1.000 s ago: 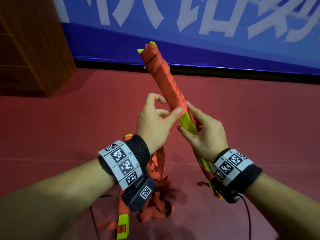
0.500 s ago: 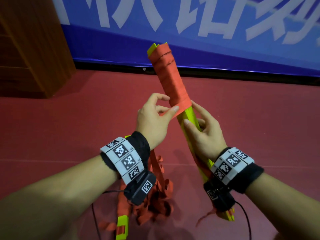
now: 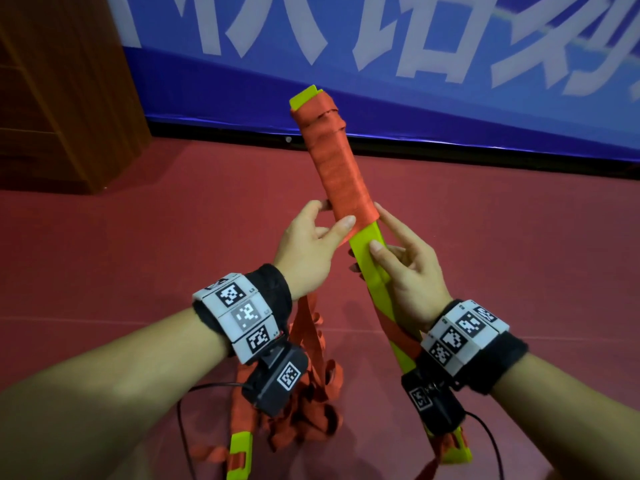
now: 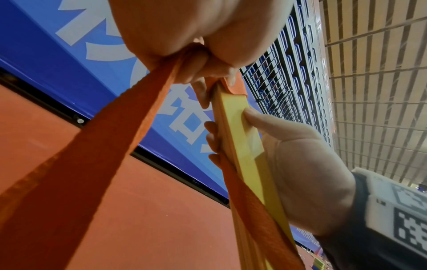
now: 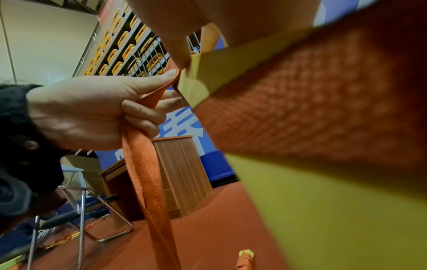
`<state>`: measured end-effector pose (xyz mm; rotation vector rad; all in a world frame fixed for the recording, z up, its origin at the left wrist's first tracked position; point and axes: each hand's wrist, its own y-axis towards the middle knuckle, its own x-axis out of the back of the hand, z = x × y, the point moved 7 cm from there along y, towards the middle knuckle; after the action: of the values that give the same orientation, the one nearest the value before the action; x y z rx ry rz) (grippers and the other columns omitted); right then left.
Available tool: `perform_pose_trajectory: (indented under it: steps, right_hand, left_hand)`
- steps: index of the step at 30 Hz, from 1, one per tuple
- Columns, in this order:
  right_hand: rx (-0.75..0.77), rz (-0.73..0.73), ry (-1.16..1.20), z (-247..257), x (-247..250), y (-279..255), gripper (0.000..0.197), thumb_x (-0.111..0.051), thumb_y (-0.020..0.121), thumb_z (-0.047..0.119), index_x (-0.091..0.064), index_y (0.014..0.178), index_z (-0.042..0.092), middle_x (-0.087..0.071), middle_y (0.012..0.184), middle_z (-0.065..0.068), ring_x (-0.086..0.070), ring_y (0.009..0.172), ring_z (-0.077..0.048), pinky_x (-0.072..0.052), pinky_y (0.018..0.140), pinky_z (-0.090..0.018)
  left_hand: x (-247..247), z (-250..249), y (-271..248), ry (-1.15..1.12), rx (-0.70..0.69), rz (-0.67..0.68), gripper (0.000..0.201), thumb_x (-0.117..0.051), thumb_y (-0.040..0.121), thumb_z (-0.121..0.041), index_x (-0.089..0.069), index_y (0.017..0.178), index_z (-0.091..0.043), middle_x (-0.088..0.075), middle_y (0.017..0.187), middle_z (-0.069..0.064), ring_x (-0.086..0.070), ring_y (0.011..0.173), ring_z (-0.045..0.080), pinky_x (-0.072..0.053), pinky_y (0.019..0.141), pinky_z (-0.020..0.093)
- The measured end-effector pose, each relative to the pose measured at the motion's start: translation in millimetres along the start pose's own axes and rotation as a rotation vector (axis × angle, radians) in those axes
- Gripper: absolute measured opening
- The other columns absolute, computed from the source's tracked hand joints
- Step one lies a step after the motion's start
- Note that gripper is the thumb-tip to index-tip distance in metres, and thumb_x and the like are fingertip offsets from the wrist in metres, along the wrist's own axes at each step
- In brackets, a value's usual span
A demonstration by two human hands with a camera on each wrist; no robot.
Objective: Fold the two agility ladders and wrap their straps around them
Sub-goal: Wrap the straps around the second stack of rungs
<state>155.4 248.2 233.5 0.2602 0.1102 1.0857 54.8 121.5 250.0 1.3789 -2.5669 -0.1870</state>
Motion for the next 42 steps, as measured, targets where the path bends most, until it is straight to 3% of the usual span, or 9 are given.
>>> perform_pose_trajectory:
  steps: [4, 7, 10, 14, 18, 24, 32, 37, 42]
  right_hand:
    - [-0.041, 0.03, 0.049, 1.9, -3.4, -0.8, 0.059, -0.065, 0.095, 0.013, -0.049, 0.149, 0.027, -0.075, 0.098, -0.024, -0.073, 0.083, -0.037, -0.058, 0.083, -0.05]
    - [-0.026, 0.062, -0.024, 3.2, -8.6, -1.6, 0.075, -0.077, 0.081, 0.018, -0.046, 0.146, 0.038, -0.073, 0.091, -0.017, -0.067, 0.076, -0.031, -0.057, 0.076, -0.042]
    - [0.014, 0.101, -0.29, -0.3, -12.4, -3.8, 0.093, -0.089, 0.07, 0.031, -0.033, 0.142, 0.053, -0.07, 0.097, -0.004, -0.069, 0.084, -0.025, -0.059, 0.081, -0.041]
    - [0.019, 0.069, -0.48, 0.3, -6.5, -3.0, 0.092, -0.084, 0.076, 0.013, -0.029, 0.141, 0.048, -0.068, 0.089, -0.004, -0.067, 0.075, -0.02, -0.056, 0.078, -0.049]
    - [0.016, -0.014, -0.619, 5.8, 2.7, -6.1, 0.085, -0.086, 0.073, 0.023, -0.033, 0.134, 0.049, -0.066, 0.094, 0.009, -0.066, 0.073, -0.006, -0.057, 0.074, -0.037]
    - [0.099, -0.095, -0.885, 22.6, 3.7, -8.8, 0.069, -0.084, 0.07, 0.045, -0.037, 0.121, 0.043, -0.058, 0.094, 0.017, -0.062, 0.086, -0.011, -0.056, 0.077, -0.044]
    - [0.179, -0.098, -0.749, 21.3, 6.4, -8.7, 0.066, -0.078, 0.08, 0.05, -0.048, 0.138, 0.049, -0.071, 0.103, 0.015, -0.07, 0.094, -0.01, -0.058, 0.085, -0.043]
    - [0.176, -0.086, -0.663, 18.0, 5.0, -3.3, 0.069, -0.064, 0.086, 0.059, -0.04, 0.15, 0.049, -0.075, 0.103, 0.012, -0.072, 0.087, -0.009, -0.059, 0.081, -0.042]
    - [0.167, -0.02, -0.458, 19.9, -1.6, -4.1, 0.059, -0.065, 0.091, 0.042, -0.047, 0.148, 0.043, -0.077, 0.092, 0.009, -0.071, 0.076, -0.014, -0.059, 0.076, -0.044]
  left_hand:
    - [3.0, -2.0, -1.2, -0.058, -0.01, 0.021, 0.032, -0.063, 0.101, -0.03, -0.056, 0.127, -0.014, -0.075, 0.078, 0.005, -0.06, 0.048, -0.001, -0.041, 0.05, 0.014]
    - [3.8, -3.9, -4.2, -0.054, -0.024, -0.038, 0.031, -0.069, 0.096, -0.031, -0.059, 0.121, -0.016, -0.075, 0.073, 0.003, -0.067, 0.056, 0.004, -0.044, 0.056, 0.021]
    - [4.9, -2.7, -6.9, -0.041, -0.01, -0.114, 0.03, -0.075, 0.091, -0.035, -0.062, 0.114, -0.019, -0.077, 0.077, 0.007, -0.074, 0.071, 0.015, -0.052, 0.064, 0.03]
    - [1.5, -3.9, -10.0, -0.035, 0.008, -0.121, 0.031, -0.078, 0.088, -0.037, -0.062, 0.109, -0.021, -0.078, 0.077, 0.005, -0.075, 0.076, 0.017, -0.058, 0.075, 0.036]
    - [4.5, -7.1, -11.6, -0.003, 0.018, -0.171, 0.036, -0.081, 0.083, -0.042, -0.061, 0.106, -0.021, -0.076, 0.075, 0.004, -0.07, 0.068, 0.013, -0.051, 0.064, 0.03]
    - [11.4, -15.1, -10.3, 0.092, 0.011, -0.207, 0.044, -0.086, 0.074, -0.048, -0.058, 0.096, -0.023, -0.072, 0.068, 0.01, -0.058, 0.053, 0.017, -0.043, 0.055, 0.034]
    - [16.3, -23.6, -13.8, 0.096, -0.022, -0.189, 0.043, -0.085, 0.076, -0.046, -0.058, 0.102, -0.025, -0.072, 0.07, 0.01, -0.057, 0.053, 0.013, -0.038, 0.05, 0.024]
    - [17.0, -38.0, -15.2, 0.154, -0.132, -0.184, 0.035, -0.078, 0.087, -0.04, -0.063, 0.116, -0.027, -0.075, 0.072, -0.006, -0.07, 0.071, 0.011, -0.053, 0.072, 0.032]
    - [18.3, -39.9, -14.6, 0.154, -0.172, -0.156, 0.039, -0.077, 0.089, -0.035, -0.065, 0.125, -0.025, -0.076, 0.076, -0.008, -0.071, 0.078, 0.004, -0.053, 0.08, 0.025]
